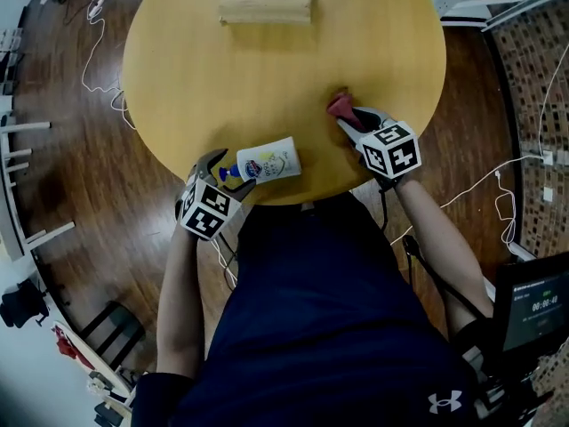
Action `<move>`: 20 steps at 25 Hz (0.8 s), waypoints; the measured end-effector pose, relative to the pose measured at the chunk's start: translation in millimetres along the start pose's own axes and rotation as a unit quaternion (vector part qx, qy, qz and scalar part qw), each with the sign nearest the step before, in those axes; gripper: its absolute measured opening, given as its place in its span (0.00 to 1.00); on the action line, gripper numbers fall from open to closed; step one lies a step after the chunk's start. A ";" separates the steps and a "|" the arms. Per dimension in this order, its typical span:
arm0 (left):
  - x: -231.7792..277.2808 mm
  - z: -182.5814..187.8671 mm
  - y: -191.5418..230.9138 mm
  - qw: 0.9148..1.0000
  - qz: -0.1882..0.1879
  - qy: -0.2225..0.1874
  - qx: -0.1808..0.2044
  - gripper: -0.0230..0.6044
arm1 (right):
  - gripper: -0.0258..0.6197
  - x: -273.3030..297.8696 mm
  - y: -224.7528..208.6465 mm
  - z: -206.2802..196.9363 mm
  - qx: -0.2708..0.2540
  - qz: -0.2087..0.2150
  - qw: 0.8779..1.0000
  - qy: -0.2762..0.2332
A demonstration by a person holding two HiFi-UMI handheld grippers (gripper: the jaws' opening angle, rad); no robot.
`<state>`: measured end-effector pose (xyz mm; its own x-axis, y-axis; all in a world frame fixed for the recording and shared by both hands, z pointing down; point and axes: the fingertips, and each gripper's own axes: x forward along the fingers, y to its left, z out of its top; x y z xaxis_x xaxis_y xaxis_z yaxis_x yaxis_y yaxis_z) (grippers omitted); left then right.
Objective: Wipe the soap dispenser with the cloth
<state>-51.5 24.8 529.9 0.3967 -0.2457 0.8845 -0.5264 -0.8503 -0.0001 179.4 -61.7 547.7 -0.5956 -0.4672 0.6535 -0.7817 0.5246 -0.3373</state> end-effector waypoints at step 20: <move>31.5 -63.1 3.4 0.985 -0.066 -0.053 0.151 0.30 | 0.39 -91.9 13.8 49.5 0.183 -0.121 0.960 -0.177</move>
<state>-88.3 43.5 587.2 0.5305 -0.1576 0.8329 -0.2233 -0.9738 -0.0421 214.1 -46.7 449.4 -0.3639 -0.7901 0.4932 -0.8792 0.1165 -0.4620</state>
